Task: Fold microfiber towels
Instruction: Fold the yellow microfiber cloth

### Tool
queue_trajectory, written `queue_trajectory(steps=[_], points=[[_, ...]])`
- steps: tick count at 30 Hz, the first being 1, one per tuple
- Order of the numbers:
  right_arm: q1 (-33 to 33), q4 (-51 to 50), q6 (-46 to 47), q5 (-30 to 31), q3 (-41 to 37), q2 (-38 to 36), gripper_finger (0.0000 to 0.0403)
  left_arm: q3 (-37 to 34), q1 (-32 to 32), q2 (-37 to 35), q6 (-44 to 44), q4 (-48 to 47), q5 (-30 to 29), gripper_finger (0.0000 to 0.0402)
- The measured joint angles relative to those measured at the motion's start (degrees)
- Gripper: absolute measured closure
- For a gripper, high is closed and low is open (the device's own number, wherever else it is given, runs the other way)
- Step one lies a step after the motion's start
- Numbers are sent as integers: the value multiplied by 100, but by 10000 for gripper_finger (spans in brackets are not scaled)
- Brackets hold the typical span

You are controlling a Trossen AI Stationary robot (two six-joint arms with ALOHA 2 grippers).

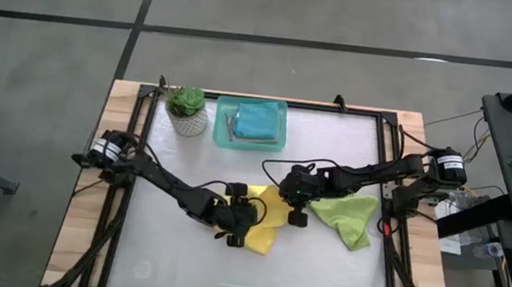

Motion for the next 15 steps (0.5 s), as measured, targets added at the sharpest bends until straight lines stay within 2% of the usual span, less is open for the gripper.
queue_trajectory(steps=[15], points=[[0,110,-47,-2,0,0,394,-7,83,116,-11,-112,4,238]])
